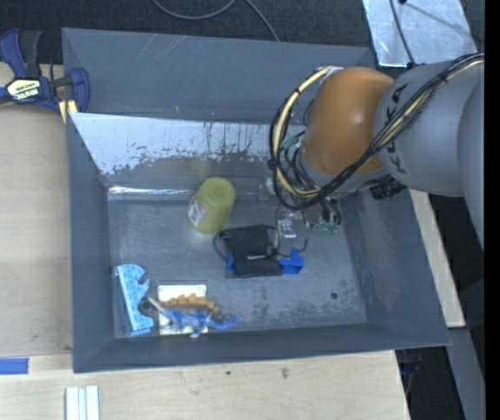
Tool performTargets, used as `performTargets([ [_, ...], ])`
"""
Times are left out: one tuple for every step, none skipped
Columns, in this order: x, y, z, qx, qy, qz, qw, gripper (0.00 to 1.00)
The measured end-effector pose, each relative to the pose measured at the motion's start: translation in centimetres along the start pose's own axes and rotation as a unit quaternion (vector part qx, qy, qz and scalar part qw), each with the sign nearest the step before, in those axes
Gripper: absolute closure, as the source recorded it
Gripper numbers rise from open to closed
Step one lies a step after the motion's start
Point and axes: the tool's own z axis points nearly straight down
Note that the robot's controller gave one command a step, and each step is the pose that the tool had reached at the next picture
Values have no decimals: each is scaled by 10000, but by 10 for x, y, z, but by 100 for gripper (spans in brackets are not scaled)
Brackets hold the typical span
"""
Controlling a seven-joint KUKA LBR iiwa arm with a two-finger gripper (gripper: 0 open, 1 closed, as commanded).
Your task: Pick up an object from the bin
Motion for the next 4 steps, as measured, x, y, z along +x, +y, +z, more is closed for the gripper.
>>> performTargets([
  [21, 9, 41, 7, 9, 977, 9952, 0],
  [8, 11, 43, 4, -30, -276, 9996, 100],
  [8, 11, 43, 4, -30, -275, 9996, 100],
  [9, 11, 39, 4, -24, -275, 9996, 100],
])
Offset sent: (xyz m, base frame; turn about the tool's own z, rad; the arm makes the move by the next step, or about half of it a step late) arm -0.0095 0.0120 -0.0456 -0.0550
